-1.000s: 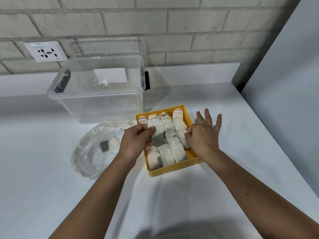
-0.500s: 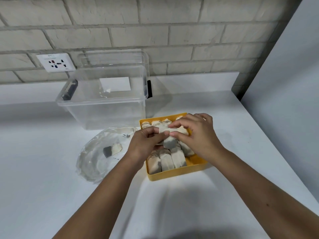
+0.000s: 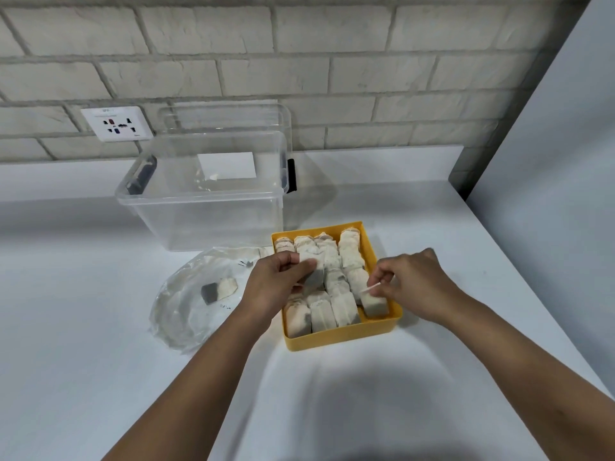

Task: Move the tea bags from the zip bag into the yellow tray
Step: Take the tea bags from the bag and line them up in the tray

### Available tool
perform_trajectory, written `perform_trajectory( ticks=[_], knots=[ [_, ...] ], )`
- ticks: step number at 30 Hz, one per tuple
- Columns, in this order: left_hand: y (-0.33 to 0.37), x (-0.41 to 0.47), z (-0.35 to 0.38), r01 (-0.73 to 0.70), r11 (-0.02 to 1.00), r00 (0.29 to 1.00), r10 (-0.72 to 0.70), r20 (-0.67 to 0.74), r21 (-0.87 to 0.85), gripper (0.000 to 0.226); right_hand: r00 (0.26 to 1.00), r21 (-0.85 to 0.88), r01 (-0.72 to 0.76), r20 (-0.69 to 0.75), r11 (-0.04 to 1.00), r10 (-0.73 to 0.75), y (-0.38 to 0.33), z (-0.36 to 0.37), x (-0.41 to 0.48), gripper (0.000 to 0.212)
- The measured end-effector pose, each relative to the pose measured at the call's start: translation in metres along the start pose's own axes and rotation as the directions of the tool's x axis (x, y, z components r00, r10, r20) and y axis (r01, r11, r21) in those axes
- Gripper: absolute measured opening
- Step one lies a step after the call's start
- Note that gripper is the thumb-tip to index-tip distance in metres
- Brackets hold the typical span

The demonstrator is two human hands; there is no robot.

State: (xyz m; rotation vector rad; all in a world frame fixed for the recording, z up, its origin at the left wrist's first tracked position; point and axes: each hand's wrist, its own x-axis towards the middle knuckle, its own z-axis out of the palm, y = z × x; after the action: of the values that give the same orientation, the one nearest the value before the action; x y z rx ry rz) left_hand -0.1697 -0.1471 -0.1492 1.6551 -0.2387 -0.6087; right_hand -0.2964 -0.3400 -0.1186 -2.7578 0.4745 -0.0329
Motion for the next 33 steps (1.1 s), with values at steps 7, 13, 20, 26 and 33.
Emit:
perform_trajectory(
  ticks=[7,13,20,26,33],
  knots=[
    [-0.005,0.003,0.000,-0.036,0.994,0.999,0.037,-0.010,0.102,0.018,0.996,-0.277,0.049,-0.054,0.960,-0.067,-0.001,0.030,0.008,0.018],
    [-0.004,0.004,-0.004,-0.034,0.991,0.999,0.035,-0.006,0.131,0.019,0.988,-0.384,0.032,-0.129,0.923,-0.088,0.004,0.034,0.013,0.026],
    [0.000,0.007,-0.002,-0.030,0.990,0.999,0.028,0.018,0.138,0.020,0.988,-0.242,0.011,-0.147,0.970,-0.048,0.004,0.023,0.017,0.034],
    [0.014,0.008,0.019,-0.042,0.995,0.994,0.034,0.101,0.086,0.021,0.965,0.079,0.132,-0.238,0.988,-0.110,-0.017,-0.006,0.026,0.027],
    [0.018,0.010,0.038,-0.330,0.857,0.937,0.248,0.245,0.396,0.012,0.966,-0.079,0.089,-0.237,0.993,-0.106,-0.008,-0.014,0.009,0.017]
  ],
)
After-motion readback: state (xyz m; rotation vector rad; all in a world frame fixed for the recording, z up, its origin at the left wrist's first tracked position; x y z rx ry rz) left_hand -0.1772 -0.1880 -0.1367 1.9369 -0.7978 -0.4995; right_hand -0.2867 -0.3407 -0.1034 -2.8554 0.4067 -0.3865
